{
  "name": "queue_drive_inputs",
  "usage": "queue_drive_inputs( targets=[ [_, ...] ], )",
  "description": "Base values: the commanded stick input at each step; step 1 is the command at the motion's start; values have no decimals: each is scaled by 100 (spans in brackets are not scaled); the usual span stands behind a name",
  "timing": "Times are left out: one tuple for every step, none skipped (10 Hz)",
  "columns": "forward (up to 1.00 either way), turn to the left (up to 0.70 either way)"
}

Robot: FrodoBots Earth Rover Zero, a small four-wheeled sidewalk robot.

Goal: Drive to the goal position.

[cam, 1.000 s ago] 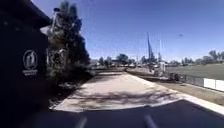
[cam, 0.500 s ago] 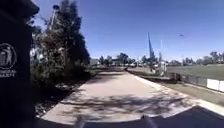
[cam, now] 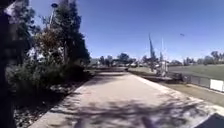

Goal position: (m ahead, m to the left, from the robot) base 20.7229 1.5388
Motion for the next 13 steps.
queue_drive_inputs(
  targets=[
    [100, 0],
    [100, 0],
    [100, 0],
    [100, 0],
    [100, 0],
    [100, 0],
    [100, 0],
    [100, 0],
    [100, 0],
    [100, 0],
    [100, 0],
    [100, 0],
    [100, 0]
  ],
)
